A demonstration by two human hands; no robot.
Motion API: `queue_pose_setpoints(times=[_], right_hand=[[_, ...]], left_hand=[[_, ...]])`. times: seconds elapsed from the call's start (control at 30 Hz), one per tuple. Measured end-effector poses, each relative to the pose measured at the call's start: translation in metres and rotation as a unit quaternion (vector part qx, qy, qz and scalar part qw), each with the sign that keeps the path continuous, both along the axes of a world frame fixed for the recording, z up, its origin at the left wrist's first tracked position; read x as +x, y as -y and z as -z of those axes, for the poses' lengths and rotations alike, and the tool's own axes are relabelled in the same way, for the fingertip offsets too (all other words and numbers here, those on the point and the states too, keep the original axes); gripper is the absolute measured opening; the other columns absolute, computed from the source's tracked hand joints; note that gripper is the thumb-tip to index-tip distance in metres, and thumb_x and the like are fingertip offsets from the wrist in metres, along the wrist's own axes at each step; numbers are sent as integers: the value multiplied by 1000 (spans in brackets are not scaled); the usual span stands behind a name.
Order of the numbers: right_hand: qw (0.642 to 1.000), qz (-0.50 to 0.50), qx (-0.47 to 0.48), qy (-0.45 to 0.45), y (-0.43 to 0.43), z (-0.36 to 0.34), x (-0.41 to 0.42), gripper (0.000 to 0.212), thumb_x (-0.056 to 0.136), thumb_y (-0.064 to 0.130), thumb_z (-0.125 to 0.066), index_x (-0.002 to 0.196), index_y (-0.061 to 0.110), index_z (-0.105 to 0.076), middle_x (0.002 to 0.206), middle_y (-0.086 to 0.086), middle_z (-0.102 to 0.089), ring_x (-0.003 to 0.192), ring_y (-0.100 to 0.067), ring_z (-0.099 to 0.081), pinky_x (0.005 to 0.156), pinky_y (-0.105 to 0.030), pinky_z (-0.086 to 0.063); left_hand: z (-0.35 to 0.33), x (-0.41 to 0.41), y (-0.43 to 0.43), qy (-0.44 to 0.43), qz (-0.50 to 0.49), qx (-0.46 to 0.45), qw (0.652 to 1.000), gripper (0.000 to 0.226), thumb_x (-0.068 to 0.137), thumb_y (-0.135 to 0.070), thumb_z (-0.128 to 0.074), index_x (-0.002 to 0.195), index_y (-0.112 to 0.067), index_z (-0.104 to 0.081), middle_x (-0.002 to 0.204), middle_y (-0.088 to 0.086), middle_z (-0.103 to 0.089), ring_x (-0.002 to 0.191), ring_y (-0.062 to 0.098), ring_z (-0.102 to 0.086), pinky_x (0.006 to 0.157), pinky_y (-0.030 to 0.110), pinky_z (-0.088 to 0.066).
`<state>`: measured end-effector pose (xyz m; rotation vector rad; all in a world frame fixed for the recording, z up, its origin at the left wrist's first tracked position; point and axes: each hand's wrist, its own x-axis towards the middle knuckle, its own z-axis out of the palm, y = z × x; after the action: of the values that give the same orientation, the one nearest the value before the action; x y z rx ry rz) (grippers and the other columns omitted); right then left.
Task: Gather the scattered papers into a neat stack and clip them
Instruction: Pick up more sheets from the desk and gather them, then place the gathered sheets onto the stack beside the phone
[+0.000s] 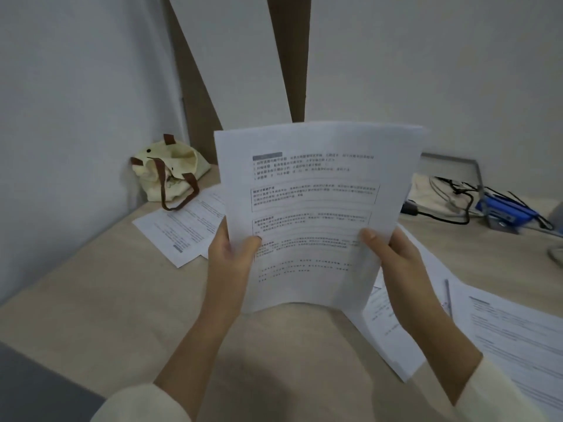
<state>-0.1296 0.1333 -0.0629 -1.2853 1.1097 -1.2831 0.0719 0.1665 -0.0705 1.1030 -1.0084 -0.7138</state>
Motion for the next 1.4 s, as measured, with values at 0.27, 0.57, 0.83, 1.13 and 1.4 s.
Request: queue_pose_setpoints(times=[0.27, 0.57, 0.83, 1.13, 1.4], right_hand=[[984, -43, 145, -96, -14, 25, -10, 27, 94, 16, -47, 117, 26, -57, 121, 5, -63, 114, -18, -57, 103, -39, -42], [983, 63, 145, -96, -39, -1, -79, 21, 93, 13, -49, 105, 23, -62, 104, -3, -71, 92, -23, -68, 86, -41, -53], [949, 210, 207, -109, -95, 15, -189, 16, 91, 10, -52, 93, 20, -63, 84, -5, -71, 72, -27, -67, 66, -34, -51], [897, 300, 265, -186, -137, 50, -259, 15, 90, 7, -49, 101, 11, -59, 97, -10, -66, 76, -21, -60, 70, -32, -47], [868, 307, 289, -262, -129, 69, -266, 19, 90, 2, -40, 101, 14, -49, 98, -7, -58, 76, -17, -51, 55, -22, -35]], left_hand=[[29, -7, -12, -5, 17, 80, 997, 38, 89, -4, -51, 114, -32, -56, 100, -19, -70, 96, -4, -64, 70, 8, -51], [8, -58, -3, 14, 90, 138, 986, 16, 91, -17, -53, 106, -23, -52, 104, -9, -64, 90, 7, -63, 63, 17, -50], [31, -156, 0, 73, 267, 209, 938, 23, 97, -22, -42, 97, -16, -64, 93, -6, -69, 80, 3, -66, 64, 17, -51], [76, -244, -6, 196, 304, 253, 897, 23, 93, -30, -49, 94, -10, -61, 101, 7, -68, 94, 25, -63, 86, 42, -49], [95, -255, -3, 446, 241, 221, 833, 26, 95, -37, -42, 99, -16, -56, 89, -3, -63, 82, 18, -60, 70, 30, -45]])
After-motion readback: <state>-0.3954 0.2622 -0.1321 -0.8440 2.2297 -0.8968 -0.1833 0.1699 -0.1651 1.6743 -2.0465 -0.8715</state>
